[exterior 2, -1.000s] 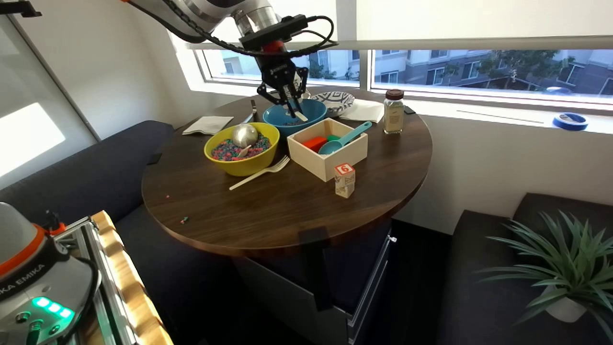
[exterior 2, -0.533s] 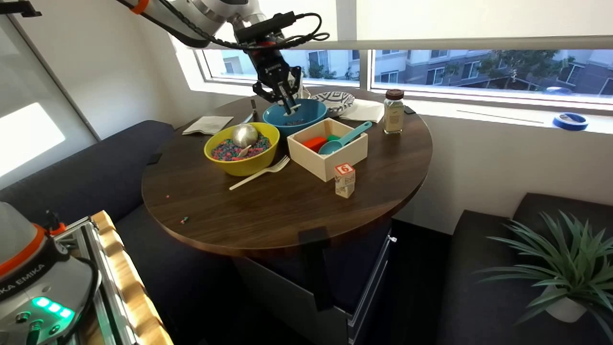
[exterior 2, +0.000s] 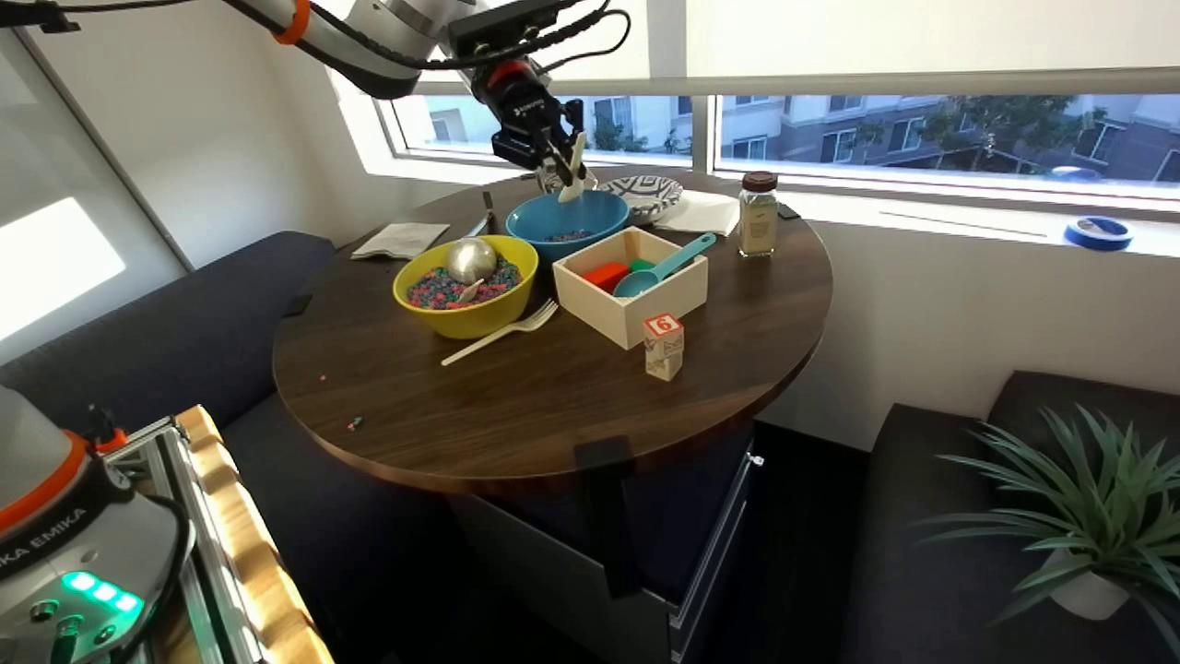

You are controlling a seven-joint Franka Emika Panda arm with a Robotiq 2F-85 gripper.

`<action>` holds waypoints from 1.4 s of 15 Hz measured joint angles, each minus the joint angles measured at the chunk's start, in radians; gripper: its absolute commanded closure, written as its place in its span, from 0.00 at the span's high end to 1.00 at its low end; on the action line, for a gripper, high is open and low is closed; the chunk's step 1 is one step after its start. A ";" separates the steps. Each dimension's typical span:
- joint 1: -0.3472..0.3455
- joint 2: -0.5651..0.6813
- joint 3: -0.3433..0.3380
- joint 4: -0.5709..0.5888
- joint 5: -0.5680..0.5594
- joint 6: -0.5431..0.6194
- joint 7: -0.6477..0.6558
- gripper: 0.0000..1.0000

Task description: Use the white spoon to place some cereal from the yellow bowl into the blue bowl.

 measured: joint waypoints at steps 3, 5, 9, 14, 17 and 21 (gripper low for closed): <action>0.001 0.041 0.000 0.015 -0.101 -0.025 0.000 0.04; 0.001 0.074 0.002 0.017 -0.156 -0.028 -0.005 0.04; 0.006 0.144 0.023 0.017 -0.251 -0.028 -0.031 0.04; 0.022 0.185 0.054 0.017 -0.330 -0.026 -0.049 0.04; 0.028 0.185 0.067 0.020 -0.346 -0.026 -0.064 0.04; 0.032 0.176 0.086 0.020 -0.338 -0.027 -0.071 0.04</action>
